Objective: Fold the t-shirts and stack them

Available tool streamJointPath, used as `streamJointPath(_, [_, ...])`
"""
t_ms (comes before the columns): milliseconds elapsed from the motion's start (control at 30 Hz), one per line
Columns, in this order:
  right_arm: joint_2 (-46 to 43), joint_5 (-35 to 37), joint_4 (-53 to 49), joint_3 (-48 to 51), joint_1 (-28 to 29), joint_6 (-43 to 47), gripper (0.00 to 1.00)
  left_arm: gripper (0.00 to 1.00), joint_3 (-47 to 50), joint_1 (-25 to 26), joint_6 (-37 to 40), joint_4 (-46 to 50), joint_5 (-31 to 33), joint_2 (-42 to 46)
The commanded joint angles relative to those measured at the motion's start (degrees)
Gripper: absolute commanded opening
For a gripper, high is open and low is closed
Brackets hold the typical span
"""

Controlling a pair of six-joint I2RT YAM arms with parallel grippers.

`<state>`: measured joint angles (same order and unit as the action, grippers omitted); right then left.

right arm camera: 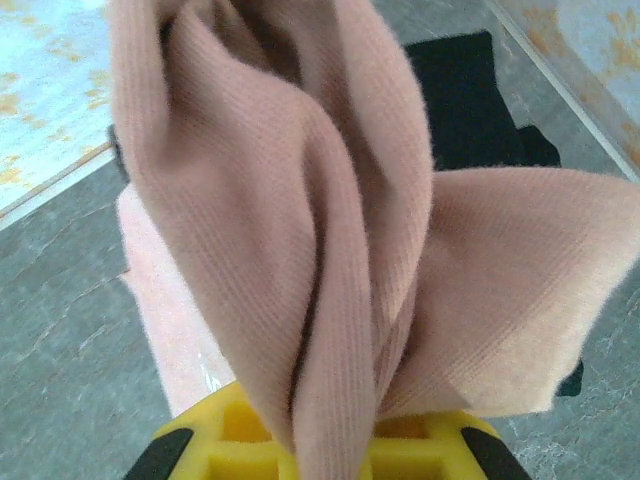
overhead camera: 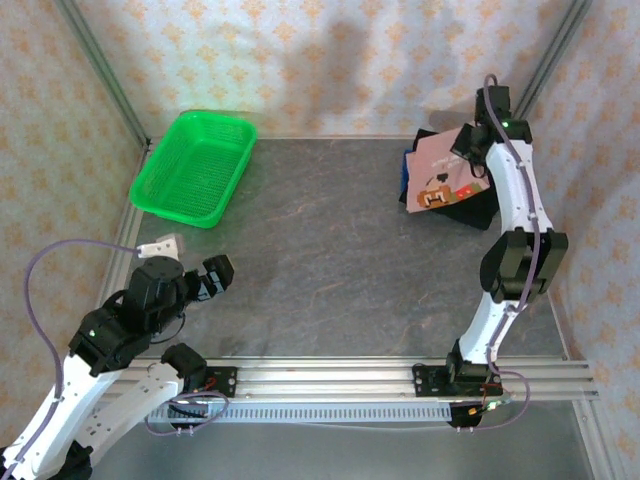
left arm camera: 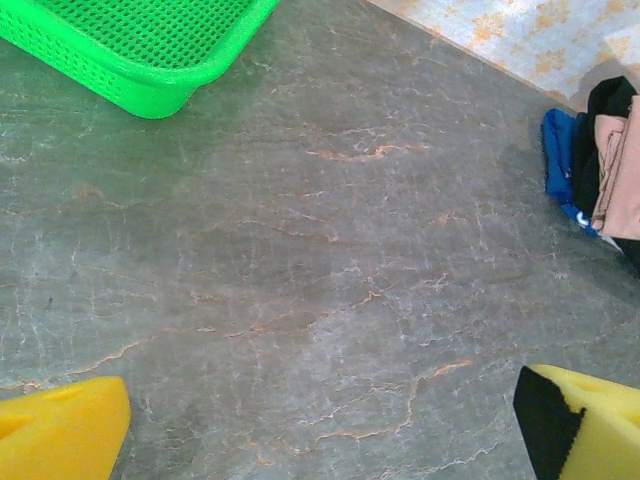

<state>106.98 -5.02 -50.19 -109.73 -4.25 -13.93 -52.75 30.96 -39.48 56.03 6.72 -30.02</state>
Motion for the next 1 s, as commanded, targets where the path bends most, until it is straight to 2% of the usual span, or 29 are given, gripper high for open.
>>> streamJointPath(0, [-0.01, -3.03, 7.09, 3.30, -2.80, -3.99, 0.02, 1.00, -0.33, -0.53, 1.38, 1.83, 2.25, -0.75])
streamJointPath(67, [2.18, -5.47, 9.41, 4.57, -4.47, -5.45, 0.11, 1.00, -0.18, -0.59, 1.26, 2.43, 2.51, -0.87])
streamJointPath(167, [6.83, -7.20, 10.30, 3.11, -7.28, -8.29, 0.44, 1.00, -0.38, -0.59, 1.01, 2.96, 2.48, -1.24])
streamJointPath(233, [10.01, -8.12, 7.53, -0.58, -8.99, -8.75, 0.58, 1.00, -0.73, -0.56, 1.00, 3.24, 2.08, -1.79])
streamJointPath(367, [12.17, -7.34, -0.04, -6.80, -11.56, -5.98, 0.74, 1.00, -1.30, -0.60, 1.25, 2.79, 1.45, -2.88])
streamJointPath(433, [9.58, -8.21, -0.02, -4.69, -12.26, -5.00, 0.77, 1.00, -1.09, -0.64, 1.49, 2.04, 1.84, -3.28])
streamJointPath(500, [4.44, -8.12, 0.50, -0.65, -12.46, -4.08, 0.81, 1.00, -0.55, -0.64, 1.77, 0.34, 2.02, -3.63])
streamJointPath(633, [-8.28, -12.34, 4.92, 12.00, -12.47, -3.16, 0.93, 1.00, 0.27, -0.66, 1.53, -2.07, 3.42, -4.76])
streamJointPath(700, [-16.21, -15.35, 7.80, 21.40, -12.37, -3.39, 1.00, 1.00, 0.27, -1.21, 1.35, -3.57, 4.69, -5.70])
streamJointPath(767, [-26.09, -16.17, 11.24, 32.57, -10.77, -2.75, 0.99, 1.00, -0.08, -2.74, 2.27, -5.03, 5.29, -7.75])
streamJointPath(833, [-35.17, -15.63, 14.31, 43.79, -8.78, -2.55, 1.00, 1.00, -0.59, -6.07, 3.89, -5.69, 5.95, -11.15])
streamJointPath(900, [-44.28, -13.87, 17.52, 54.37, -6.56, -2.94, 0.99, 1.00, -0.23, -12.59, 6.95, -7.99, 5.05, -15.42])
streamJointPath(967, [-50.89, -11.29, 22.45, 62.94, -5.04, -3.65, 0.99, 1.00, 1.45, -17.40, 10.20, -13.09, 8.08, -18.25])
